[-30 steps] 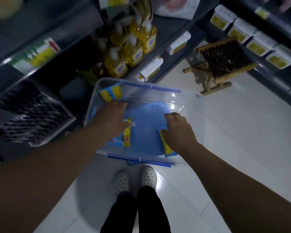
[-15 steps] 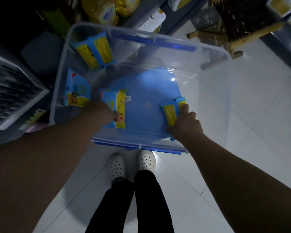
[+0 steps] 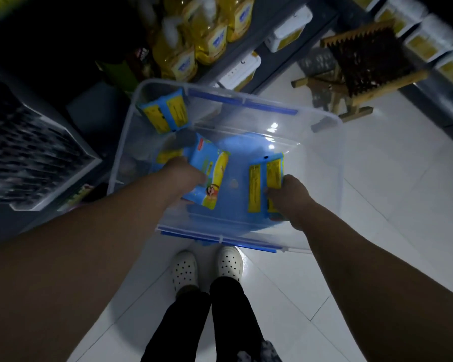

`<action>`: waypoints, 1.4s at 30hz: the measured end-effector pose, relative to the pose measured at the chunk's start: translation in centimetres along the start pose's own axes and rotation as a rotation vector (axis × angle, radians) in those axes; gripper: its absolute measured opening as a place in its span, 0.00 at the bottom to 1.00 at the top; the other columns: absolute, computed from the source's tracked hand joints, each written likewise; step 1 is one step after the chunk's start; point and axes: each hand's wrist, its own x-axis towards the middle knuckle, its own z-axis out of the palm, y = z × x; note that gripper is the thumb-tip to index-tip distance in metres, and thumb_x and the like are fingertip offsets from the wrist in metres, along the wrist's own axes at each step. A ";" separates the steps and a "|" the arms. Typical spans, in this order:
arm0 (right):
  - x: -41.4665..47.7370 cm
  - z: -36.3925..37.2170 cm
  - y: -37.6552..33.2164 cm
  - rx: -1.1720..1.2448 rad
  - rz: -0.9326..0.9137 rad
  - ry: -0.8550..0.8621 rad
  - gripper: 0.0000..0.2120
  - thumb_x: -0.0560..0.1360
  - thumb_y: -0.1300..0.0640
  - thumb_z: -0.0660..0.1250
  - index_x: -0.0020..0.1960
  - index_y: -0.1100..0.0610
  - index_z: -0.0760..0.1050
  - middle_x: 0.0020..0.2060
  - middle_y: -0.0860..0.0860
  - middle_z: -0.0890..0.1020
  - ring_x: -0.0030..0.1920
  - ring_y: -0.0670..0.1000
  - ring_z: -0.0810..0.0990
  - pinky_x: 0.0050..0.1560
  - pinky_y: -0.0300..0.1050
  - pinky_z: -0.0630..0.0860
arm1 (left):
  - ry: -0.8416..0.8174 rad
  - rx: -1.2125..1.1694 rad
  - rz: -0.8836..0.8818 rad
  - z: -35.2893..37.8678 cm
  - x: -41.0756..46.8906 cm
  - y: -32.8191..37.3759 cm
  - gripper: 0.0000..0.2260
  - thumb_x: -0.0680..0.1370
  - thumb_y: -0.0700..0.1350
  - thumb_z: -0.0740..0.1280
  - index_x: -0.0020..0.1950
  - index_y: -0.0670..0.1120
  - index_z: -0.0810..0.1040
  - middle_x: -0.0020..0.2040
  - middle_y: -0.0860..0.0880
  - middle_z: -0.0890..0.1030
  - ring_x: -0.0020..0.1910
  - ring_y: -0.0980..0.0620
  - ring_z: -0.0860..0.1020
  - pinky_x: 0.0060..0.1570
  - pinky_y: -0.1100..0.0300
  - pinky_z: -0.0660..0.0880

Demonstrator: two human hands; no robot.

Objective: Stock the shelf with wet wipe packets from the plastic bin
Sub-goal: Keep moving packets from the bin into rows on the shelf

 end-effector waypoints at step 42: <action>-40.5 -15.4 -33.5 0.775 -0.998 -0.184 0.13 0.75 0.69 0.66 0.58 0.59 0.73 0.54 0.55 0.76 0.40 0.50 0.79 0.37 0.40 0.76 | 0.456 -0.455 0.638 -29.0 -49.1 12.0 0.09 0.77 0.40 0.67 0.57 0.45 0.76 0.56 0.39 0.80 0.49 0.42 0.80 0.36 0.55 0.78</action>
